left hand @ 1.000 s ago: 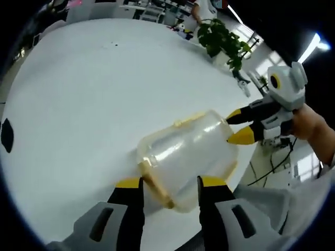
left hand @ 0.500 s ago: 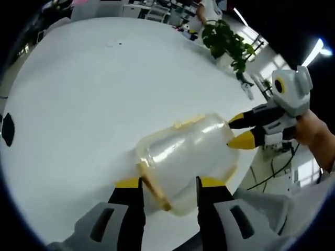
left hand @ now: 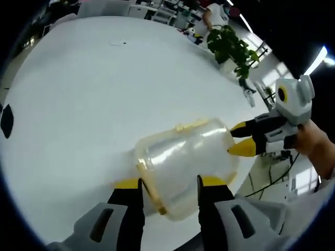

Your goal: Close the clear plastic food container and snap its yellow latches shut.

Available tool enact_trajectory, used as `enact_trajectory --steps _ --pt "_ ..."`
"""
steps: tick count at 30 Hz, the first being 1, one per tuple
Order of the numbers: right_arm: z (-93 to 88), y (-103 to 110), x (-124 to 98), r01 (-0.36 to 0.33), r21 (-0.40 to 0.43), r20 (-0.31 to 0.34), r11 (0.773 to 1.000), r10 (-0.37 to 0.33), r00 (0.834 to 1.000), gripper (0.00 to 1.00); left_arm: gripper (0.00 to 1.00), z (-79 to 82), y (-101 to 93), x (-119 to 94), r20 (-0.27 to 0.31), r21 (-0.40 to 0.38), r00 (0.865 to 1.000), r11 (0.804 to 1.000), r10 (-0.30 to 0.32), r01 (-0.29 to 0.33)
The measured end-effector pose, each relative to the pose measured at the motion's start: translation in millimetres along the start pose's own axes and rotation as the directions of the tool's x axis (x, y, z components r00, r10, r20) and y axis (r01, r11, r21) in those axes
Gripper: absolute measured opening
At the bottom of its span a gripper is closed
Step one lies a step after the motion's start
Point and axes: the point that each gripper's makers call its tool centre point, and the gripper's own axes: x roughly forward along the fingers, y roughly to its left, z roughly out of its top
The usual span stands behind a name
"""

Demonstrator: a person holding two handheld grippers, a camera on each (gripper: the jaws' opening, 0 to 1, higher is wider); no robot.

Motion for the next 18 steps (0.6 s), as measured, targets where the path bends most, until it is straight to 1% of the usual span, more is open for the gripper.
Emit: enact_trajectory --steps 2,7,8,9,10,11,14,16,17,18 --pt "-0.4 1 0 0.001 -0.005 0.005 1.0 -0.001 1.0 0.26 0.38 0.1 -0.2 0 0.002 0.003 1.0 1.0 0.002 -0.002" --pt "-0.2 1 -2 -0.022 -0.001 0.027 1.0 0.022 0.999 0.28 0.39 0.4 2.7 0 0.015 -0.018 1.0 1.0 -0.017 0.017" --pt "1.0 1 -1 -0.025 -0.038 0.036 0.999 0.027 0.999 0.28 0.4 -0.1 1.9 -1 0.019 -0.016 1.0 1.0 -0.02 0.02" --pt "1.1 2 -2 -0.02 -0.048 0.04 0.999 0.022 0.999 0.29 0.4 -0.5 1.8 -1 0.024 -0.01 0.999 1.0 -0.024 0.024" --pt "3.1 1 -3 -0.009 -0.11 0.048 0.994 0.014 0.999 0.29 0.4 -0.1 1.9 -1 0.032 0.0 0.999 1.0 -0.026 0.026" --pt "3.6 0 -4 0.003 -0.146 0.049 0.989 0.004 0.999 0.27 0.4 2.2 2.5 -2 0.044 0.037 0.999 0.999 -0.026 0.025" --pt "3.1 -2 -10 0.014 -0.159 0.044 0.987 -0.007 0.999 0.2 0.38 4.4 3.0 -7 0.07 0.063 0.997 0.998 -0.024 0.019" --pt "2.1 -3 -12 0.008 -0.189 0.032 0.982 -0.002 0.999 0.23 0.4 6.2 4.7 -10 0.079 0.079 0.996 0.996 -0.034 0.028" --pt "2.7 -5 -13 0.016 -0.238 0.032 0.971 -0.009 0.999 0.27 0.41 6.0 5.1 -11 0.076 0.083 0.996 0.996 -0.035 0.028" --pt "4.7 -6 -14 0.031 -0.321 0.041 0.947 -0.018 0.999 0.29 0.41 7.5 7.3 -13 0.08 0.108 0.996 0.994 -0.03 0.021"
